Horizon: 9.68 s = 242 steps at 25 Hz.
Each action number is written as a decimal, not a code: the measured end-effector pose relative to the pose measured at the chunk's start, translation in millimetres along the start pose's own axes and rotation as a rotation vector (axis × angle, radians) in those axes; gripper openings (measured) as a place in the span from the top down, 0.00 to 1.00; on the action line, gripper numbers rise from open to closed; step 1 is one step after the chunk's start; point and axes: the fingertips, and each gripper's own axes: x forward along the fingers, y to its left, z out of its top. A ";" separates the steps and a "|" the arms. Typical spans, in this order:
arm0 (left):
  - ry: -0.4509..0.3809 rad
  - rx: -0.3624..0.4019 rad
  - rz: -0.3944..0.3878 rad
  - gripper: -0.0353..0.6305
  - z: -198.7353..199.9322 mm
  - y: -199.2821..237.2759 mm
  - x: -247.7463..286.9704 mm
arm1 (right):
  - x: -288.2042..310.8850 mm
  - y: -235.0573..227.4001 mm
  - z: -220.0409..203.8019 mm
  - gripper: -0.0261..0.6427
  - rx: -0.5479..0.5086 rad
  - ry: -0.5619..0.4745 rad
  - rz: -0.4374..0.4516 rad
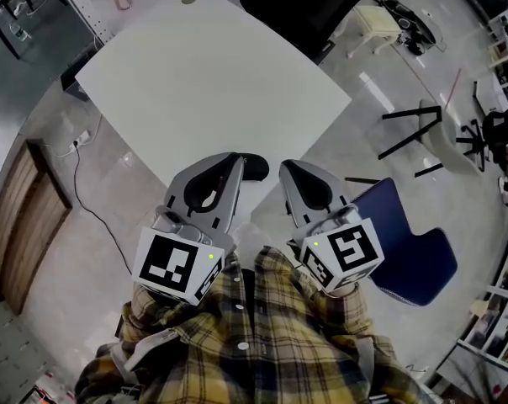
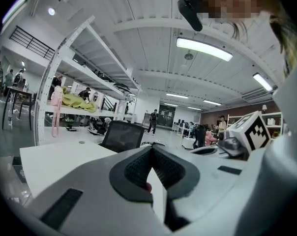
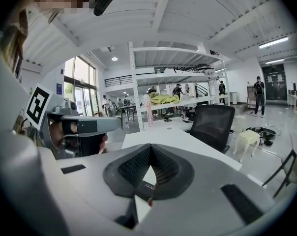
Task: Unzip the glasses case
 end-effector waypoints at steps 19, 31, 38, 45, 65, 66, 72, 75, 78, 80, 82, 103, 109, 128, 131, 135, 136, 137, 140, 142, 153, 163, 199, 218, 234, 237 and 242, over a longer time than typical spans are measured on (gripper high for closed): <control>0.281 0.108 -0.246 0.84 -67.0 17.2 53.1 | 26.7 -32.0 -54.6 0.96 0.155 0.121 -0.060; 0.597 0.307 -0.473 0.59 -182.0 16.7 69.1 | 34.3 -47.9 -129.2 0.96 0.237 0.249 -0.066; 0.686 0.464 -0.494 0.52 -224.5 22.8 78.4 | 34.0 -54.5 -165.0 0.96 0.273 0.306 -0.062; 0.807 0.600 -0.535 0.50 -263.4 31.9 82.5 | 38.1 -51.9 -189.6 0.96 0.302 0.348 -0.040; 0.718 0.662 -0.517 0.51 -278.5 35.6 83.2 | 63.3 -30.4 -263.8 0.83 -0.079 0.525 0.186; 0.712 0.664 -0.517 0.50 -278.4 35.8 83.3 | 65.7 -29.8 -266.5 0.83 -0.076 0.523 0.187; 0.703 0.664 -0.514 0.50 -277.1 37.1 82.5 | 77.6 -29.7 -268.2 0.82 -0.063 0.468 0.149; 0.698 0.666 -0.513 0.50 -278.2 37.2 82.6 | 79.5 -29.7 -268.8 0.82 -0.067 0.456 0.153; 0.698 0.664 -0.514 0.50 -278.9 37.0 81.1 | 78.7 -22.3 -267.4 0.85 -0.071 0.443 0.184; 0.697 0.663 -0.514 0.50 -278.8 37.1 80.6 | 78.6 -19.7 -266.4 0.85 -0.077 0.434 0.192; 0.697 0.664 -0.514 0.50 -279.2 37.4 81.5 | 77.9 -19.2 -265.1 0.88 -0.066 0.420 0.206; 0.683 0.684 -0.502 0.50 -276.7 37.5 81.3 | 74.9 -19.3 -261.5 0.96 0.214 0.379 0.157; 0.678 0.691 -0.499 0.50 -276.4 37.0 82.4 | 81.3 -20.5 -259.9 0.96 0.234 0.367 0.163; 0.622 0.757 -0.519 0.50 -280.0 32.9 82.7 | 72.2 -40.8 -267.8 0.96 -0.044 0.550 0.139; 0.616 0.764 -0.524 0.50 -279.5 33.5 83.1 | 75.0 -53.3 -265.6 0.96 -0.104 0.570 0.155; 0.611 0.768 -0.529 0.50 -279.5 33.5 83.1 | 83.5 -64.0 -262.1 0.96 -0.208 0.599 0.219; 0.610 0.769 -0.529 0.50 -279.8 33.7 82.5 | 86.0 -65.1 -261.8 0.96 -0.240 0.607 0.241; 0.608 0.771 -0.530 0.50 -280.1 33.9 82.0 | 88.4 -65.7 -261.5 0.96 -0.274 0.615 0.263; 0.607 0.781 -0.533 0.50 -280.5 34.2 80.9 | 93.4 -67.9 -260.3 0.96 -0.386 0.643 0.321; 0.607 0.785 -0.532 0.51 -280.8 33.8 80.4 | 96.7 -70.6 -259.3 0.96 -0.456 0.662 0.349; 0.607 0.784 -0.530 0.51 -280.3 38.2 77.2 | 120.4 -67.1 -256.8 0.96 -0.692 0.668 0.530; 0.620 0.606 -0.412 0.50 -258.7 50.6 70.4 | 88.1 -60.7 -264.4 0.96 -0.489 0.668 0.353; 0.693 -0.296 0.074 0.45 -262.2 124.1 50.4 | 99.4 65.6 -274.4 0.96 -0.283 0.639 0.220; 0.671 -0.332 0.046 0.45 -264.4 124.4 50.9 | 142.7 18.1 -250.5 0.96 -0.452 0.622 0.291; 0.670 -0.331 0.034 0.45 -263.9 126.0 51.5 | 209.5 -3.8 -227.2 0.96 -0.529 0.616 0.397; 0.675 -0.333 0.030 0.45 -264.1 127.1 49.9 | 222.3 -3.1 -223.6 0.96 -0.510 0.613 0.404; 0.715 -0.301 -0.022 0.45 -263.6 122.5 51.6 | 212.8 -6.5 -225.5 0.96 -0.448 0.613 0.373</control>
